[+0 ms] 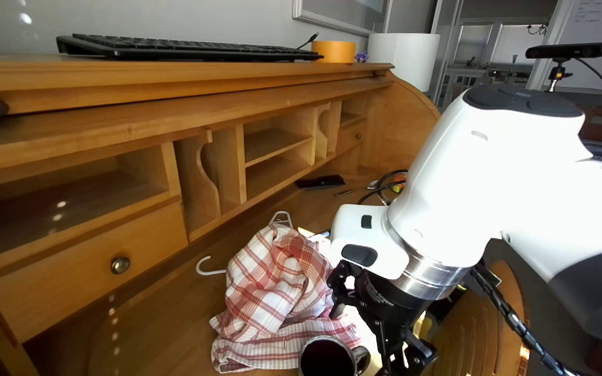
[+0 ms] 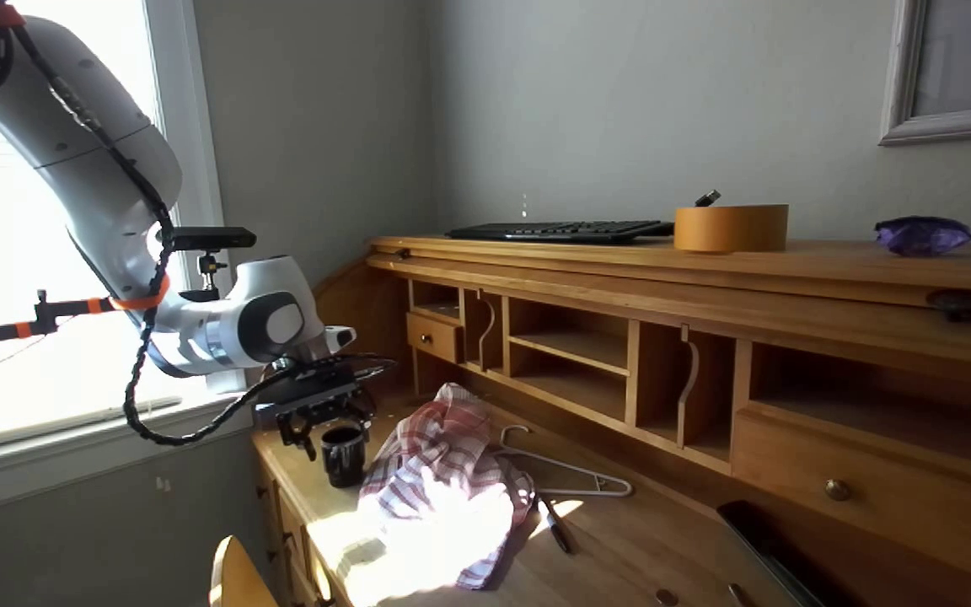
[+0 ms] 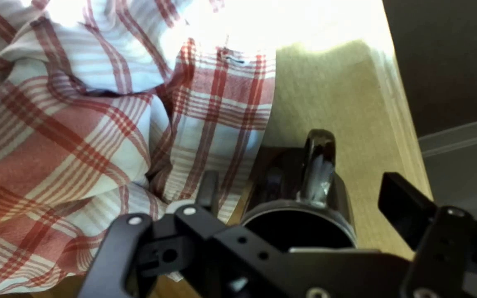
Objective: Move the cup to the left
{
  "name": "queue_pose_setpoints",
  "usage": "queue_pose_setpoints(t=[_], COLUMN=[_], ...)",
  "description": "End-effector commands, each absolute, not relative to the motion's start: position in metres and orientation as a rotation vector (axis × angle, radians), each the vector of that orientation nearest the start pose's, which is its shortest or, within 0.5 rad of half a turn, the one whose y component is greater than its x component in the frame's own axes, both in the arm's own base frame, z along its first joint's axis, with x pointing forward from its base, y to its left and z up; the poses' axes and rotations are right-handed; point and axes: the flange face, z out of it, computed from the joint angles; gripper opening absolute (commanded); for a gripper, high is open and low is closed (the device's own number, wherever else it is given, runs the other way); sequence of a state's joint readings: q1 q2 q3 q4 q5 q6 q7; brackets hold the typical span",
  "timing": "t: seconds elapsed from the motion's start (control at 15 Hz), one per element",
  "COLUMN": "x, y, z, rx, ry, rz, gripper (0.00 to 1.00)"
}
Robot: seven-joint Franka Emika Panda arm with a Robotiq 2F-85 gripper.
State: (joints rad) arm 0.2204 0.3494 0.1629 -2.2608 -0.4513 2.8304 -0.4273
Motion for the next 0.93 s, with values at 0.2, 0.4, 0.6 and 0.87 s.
queue_pose_setpoints(t=[0.2,0.4,0.6,0.87], x=[0.497,0.506,0.523,0.538], y=[0.208,0.188,0.141,0.052], z=[0.320,0.392,0.469,0.538], rx=[-2.755,-2.903,-3.017,-3.115], ry=[-1.873,-1.572,-1.325,-0.989], rz=[-0.101,-0.051,-0.078,-0.133], gripper=[1.00,1.00,1.00,1.00])
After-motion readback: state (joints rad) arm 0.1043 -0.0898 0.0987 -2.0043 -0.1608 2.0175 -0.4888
